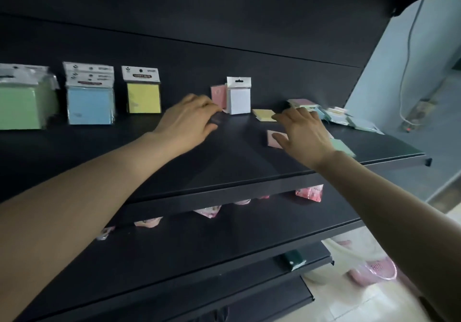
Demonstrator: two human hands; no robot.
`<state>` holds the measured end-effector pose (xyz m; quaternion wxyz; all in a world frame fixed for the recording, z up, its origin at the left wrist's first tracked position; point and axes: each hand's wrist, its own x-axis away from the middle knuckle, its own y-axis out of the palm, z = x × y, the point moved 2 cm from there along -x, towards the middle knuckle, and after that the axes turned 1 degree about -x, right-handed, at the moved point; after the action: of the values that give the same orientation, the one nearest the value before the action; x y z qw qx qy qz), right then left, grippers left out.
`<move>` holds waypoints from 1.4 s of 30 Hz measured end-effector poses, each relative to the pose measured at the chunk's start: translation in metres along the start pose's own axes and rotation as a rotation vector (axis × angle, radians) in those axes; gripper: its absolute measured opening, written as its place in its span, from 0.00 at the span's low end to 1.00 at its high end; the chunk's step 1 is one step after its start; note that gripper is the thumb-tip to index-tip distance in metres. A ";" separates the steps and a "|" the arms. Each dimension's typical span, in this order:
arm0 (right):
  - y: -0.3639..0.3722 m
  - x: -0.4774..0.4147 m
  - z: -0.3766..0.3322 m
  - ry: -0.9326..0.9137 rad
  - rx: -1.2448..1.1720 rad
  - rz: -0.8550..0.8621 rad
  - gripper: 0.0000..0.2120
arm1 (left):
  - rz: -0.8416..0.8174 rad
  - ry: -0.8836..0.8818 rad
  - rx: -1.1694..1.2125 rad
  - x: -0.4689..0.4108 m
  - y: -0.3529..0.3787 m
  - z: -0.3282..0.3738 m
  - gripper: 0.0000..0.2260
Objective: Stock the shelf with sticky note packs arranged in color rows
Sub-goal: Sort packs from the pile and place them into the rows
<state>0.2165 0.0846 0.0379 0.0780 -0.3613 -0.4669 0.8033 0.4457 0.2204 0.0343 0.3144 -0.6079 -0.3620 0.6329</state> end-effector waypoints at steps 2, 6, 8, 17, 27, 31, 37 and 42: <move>0.009 0.000 0.020 0.010 -0.021 -0.035 0.20 | -0.039 -0.016 0.002 -0.009 0.013 0.012 0.20; 0.028 -0.005 0.045 0.044 -0.069 -0.083 0.20 | -0.121 -0.029 -0.030 -0.029 0.036 0.019 0.20; 0.039 -0.012 0.053 0.053 -0.080 -0.098 0.20 | -0.137 -0.023 -0.053 -0.042 0.044 0.017 0.20; 0.076 -0.051 0.080 0.100 -0.164 -0.135 0.16 | -0.132 -0.023 -0.108 -0.126 0.083 0.001 0.19; 0.104 -0.080 0.107 0.098 -0.179 -0.189 0.19 | -0.136 -0.005 -0.265 -0.172 0.113 0.002 0.24; 0.110 -0.096 0.114 0.062 -0.181 -0.182 0.19 | -0.219 0.016 -0.169 -0.170 0.116 0.007 0.17; 0.125 -0.119 0.112 -0.025 -0.246 -0.224 0.17 | -0.448 -0.060 -0.045 -0.156 0.127 0.014 0.24; 0.134 -0.127 0.100 0.014 -0.328 -0.390 0.24 | -0.506 -0.093 0.062 -0.153 0.118 0.018 0.29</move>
<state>0.2715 -0.1178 0.0243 0.1750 -0.2776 -0.6513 0.6842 0.4419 0.0272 0.0175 0.4643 -0.4583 -0.4969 0.5722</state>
